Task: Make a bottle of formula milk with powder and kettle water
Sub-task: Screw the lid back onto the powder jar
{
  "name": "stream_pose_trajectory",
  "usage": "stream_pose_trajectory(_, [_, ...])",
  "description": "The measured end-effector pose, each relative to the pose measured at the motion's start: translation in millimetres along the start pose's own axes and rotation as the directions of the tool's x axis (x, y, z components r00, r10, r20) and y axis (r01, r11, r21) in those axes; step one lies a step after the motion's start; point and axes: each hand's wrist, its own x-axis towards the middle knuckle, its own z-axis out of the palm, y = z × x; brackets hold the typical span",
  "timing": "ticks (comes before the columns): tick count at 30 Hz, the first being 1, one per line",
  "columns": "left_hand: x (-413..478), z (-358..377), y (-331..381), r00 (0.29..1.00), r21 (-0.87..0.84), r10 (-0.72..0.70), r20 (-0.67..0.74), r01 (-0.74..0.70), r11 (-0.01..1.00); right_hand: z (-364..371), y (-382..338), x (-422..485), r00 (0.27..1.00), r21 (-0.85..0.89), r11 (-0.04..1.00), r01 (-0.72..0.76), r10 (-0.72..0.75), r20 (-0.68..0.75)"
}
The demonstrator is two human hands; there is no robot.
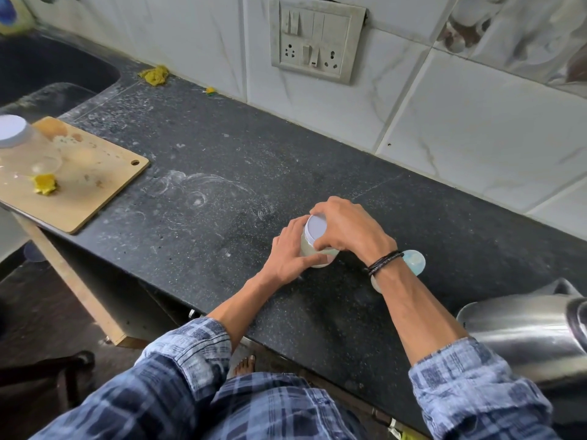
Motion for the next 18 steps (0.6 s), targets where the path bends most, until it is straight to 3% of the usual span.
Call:
stream_pose_trajectory(8, [-1,0,0,1.0,-0.02,0.025,0.011,-0.025,0.999,7,-13,-1,0.983,-0.147,0.98,-0.133,0.111,-0.148])
stream_pose_trajectory(18, [0,0,0,1.0,0.003,0.007,0.02,-0.007,1.0,9,-11,-2,0.977,-0.095,0.981,-0.17,0.155,-0.147])
